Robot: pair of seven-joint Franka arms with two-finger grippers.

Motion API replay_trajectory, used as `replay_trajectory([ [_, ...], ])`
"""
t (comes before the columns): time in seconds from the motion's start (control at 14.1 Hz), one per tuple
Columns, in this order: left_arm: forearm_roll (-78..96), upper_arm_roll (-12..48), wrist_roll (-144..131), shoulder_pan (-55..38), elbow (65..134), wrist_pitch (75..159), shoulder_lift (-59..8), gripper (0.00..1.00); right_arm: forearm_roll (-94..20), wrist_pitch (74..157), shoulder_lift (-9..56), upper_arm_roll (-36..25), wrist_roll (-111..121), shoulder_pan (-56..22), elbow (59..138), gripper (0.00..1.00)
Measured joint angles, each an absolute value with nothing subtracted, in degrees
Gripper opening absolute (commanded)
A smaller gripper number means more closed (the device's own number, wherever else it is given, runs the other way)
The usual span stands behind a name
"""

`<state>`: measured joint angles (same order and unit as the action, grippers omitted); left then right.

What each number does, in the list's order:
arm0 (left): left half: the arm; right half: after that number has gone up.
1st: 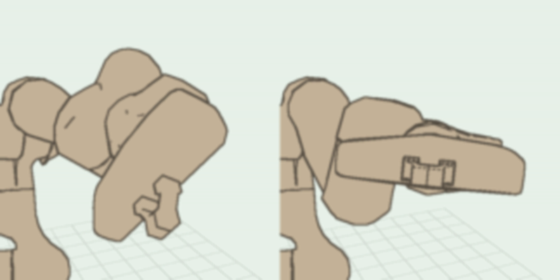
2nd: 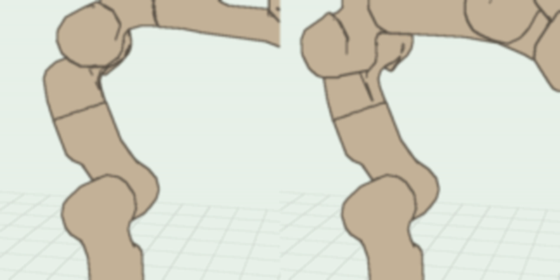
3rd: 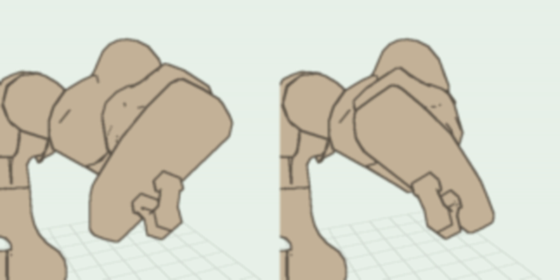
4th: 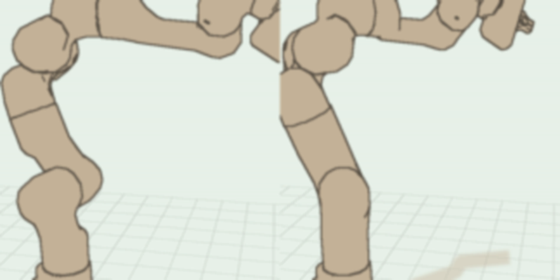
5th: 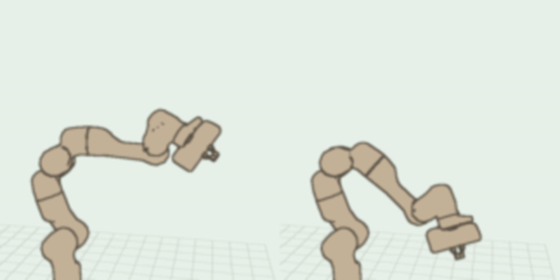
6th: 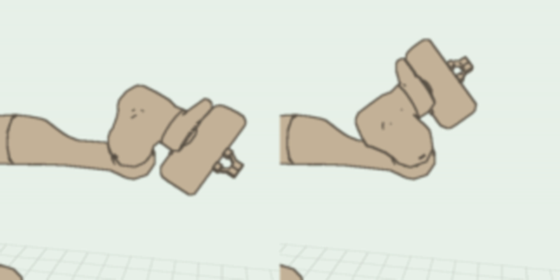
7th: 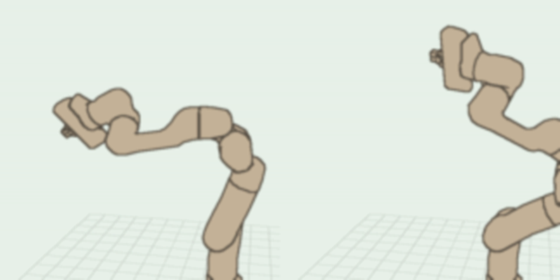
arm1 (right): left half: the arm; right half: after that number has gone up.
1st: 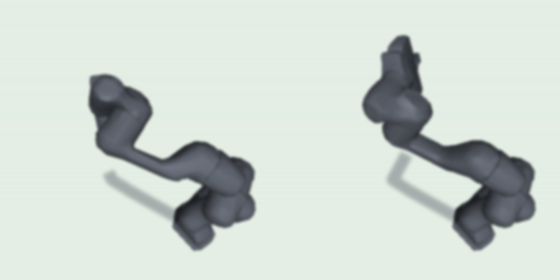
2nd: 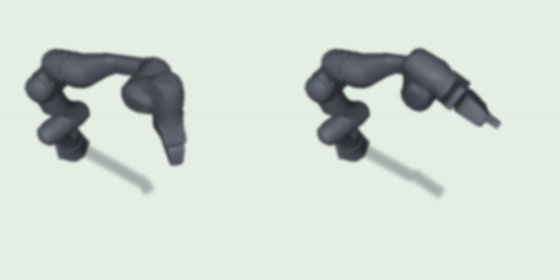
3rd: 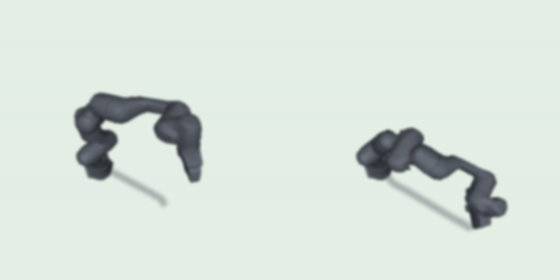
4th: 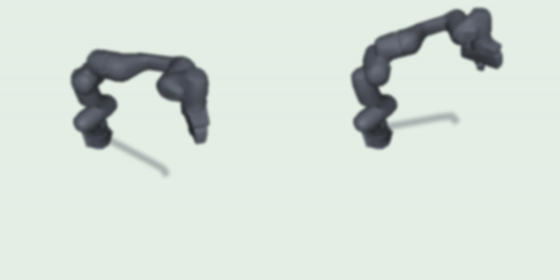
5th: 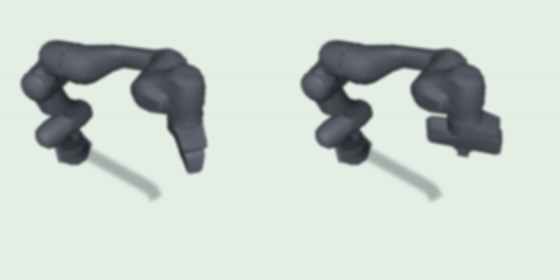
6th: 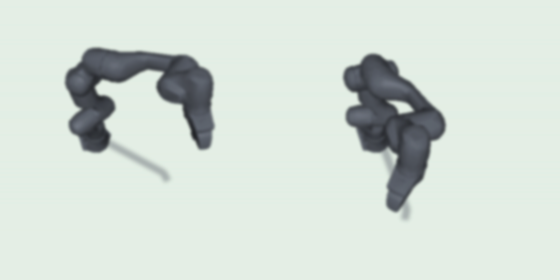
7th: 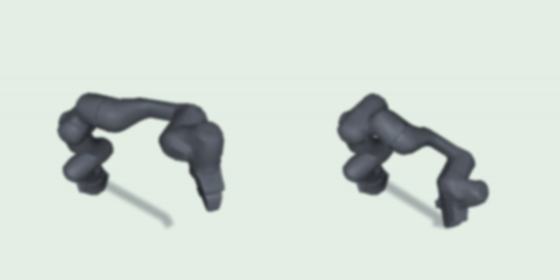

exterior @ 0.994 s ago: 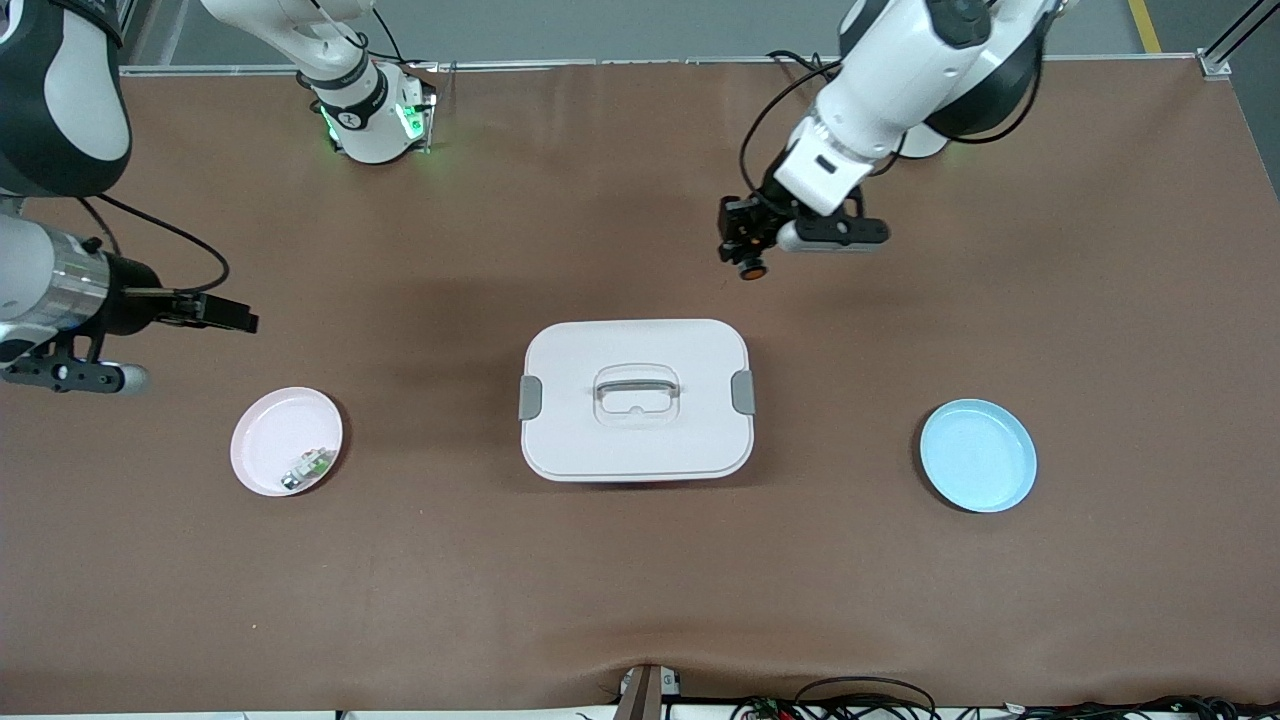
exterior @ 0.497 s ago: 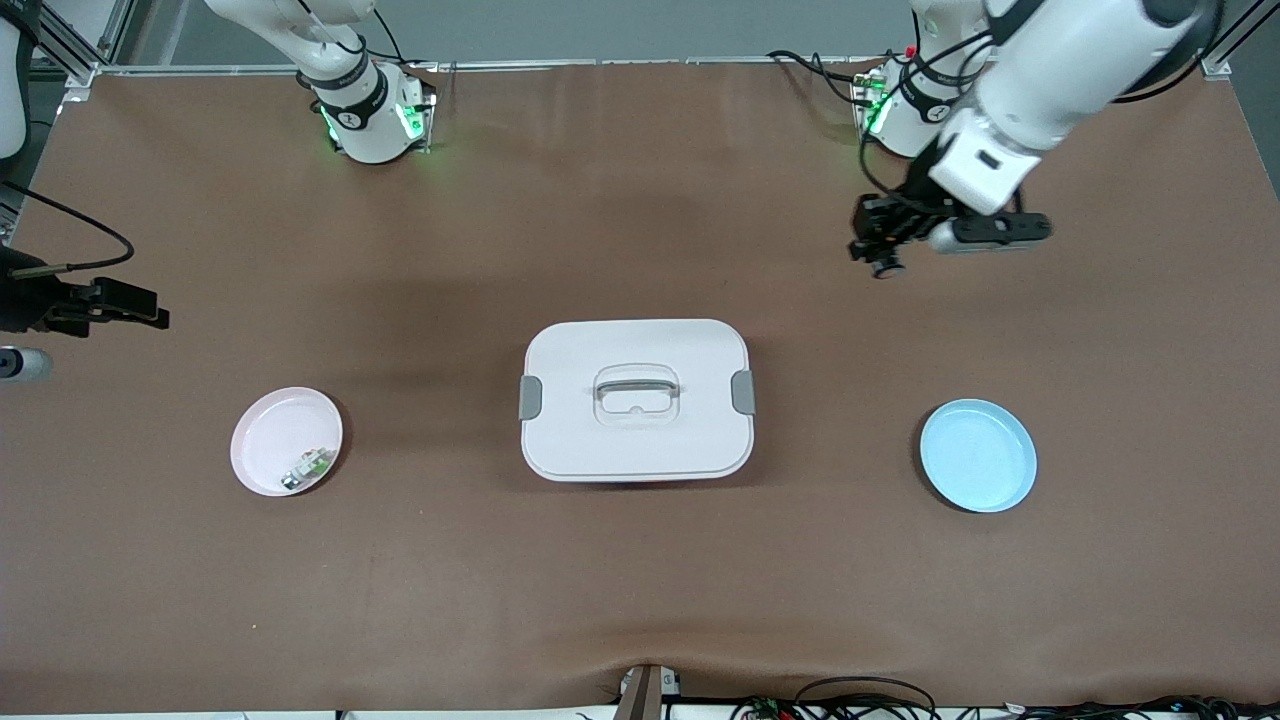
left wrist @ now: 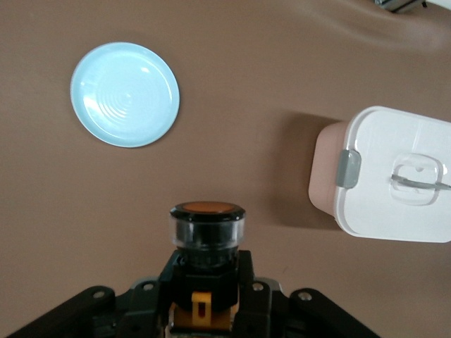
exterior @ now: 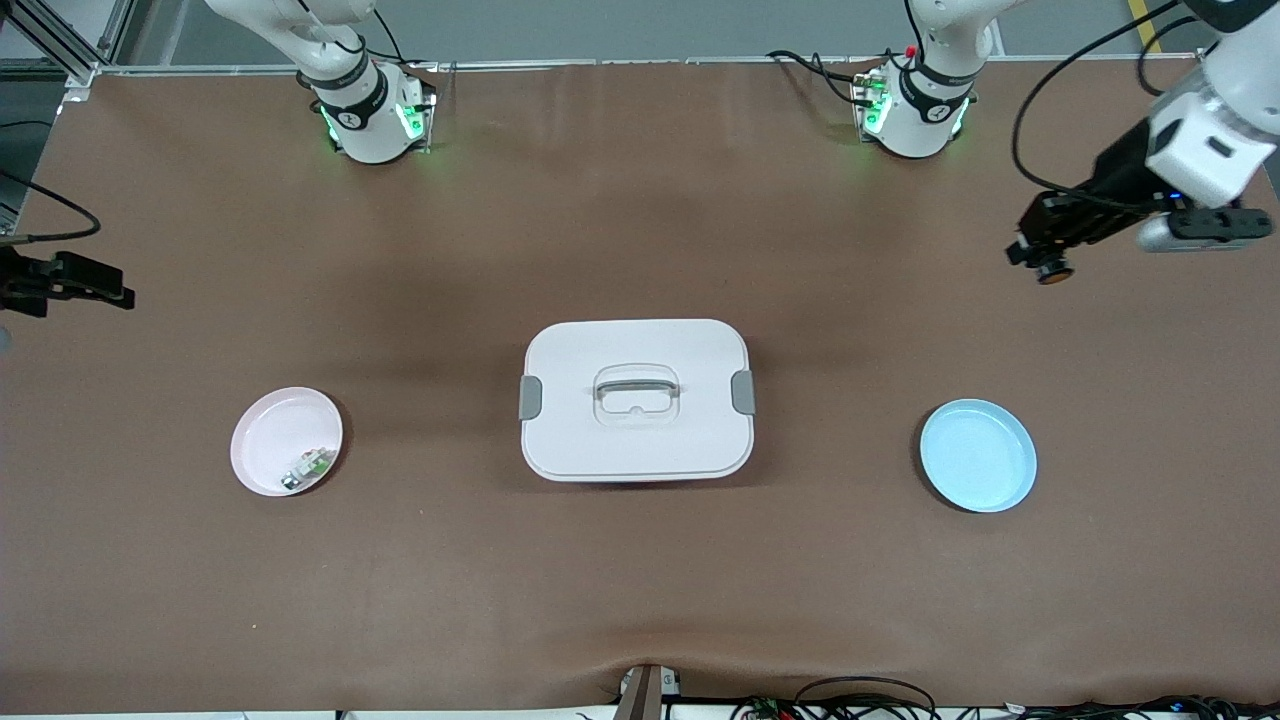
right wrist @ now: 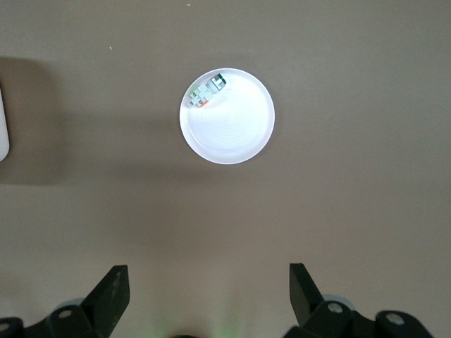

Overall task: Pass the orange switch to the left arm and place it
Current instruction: 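Open the right gripper and withdraw while the left gripper carries the switch, then lower the switch with the left gripper onto the light-blue plate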

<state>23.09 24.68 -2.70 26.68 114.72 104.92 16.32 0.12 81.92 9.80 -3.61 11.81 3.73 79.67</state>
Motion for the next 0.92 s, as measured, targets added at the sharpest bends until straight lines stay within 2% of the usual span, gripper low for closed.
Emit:
replay_trajectory([
  [0.36,20.3,24.8,-0.1,30.8,110.6,104.7,14.3,0.00,0.1,82.0,9.3,-3.6,12.0,5.4,79.4,1.00],
  [0.71,15.3,24.9,0.1,31.1,105.0,104.7,8.5,0.00,0.1,81.5,9.1,-3.1,12.1,5.4,77.0,1.00],
  [0.85,12.8,22.6,0.1,28.5,102.6,104.7,5.6,0.00,-0.1,80.7,8.8,-2.7,12.1,5.3,76.9,1.00],
  [0.92,12.1,19.1,-0.1,24.8,101.5,104.7,4.2,0.00,-0.3,80.5,8.7,-2.7,12.1,5.3,76.9,1.00],
])
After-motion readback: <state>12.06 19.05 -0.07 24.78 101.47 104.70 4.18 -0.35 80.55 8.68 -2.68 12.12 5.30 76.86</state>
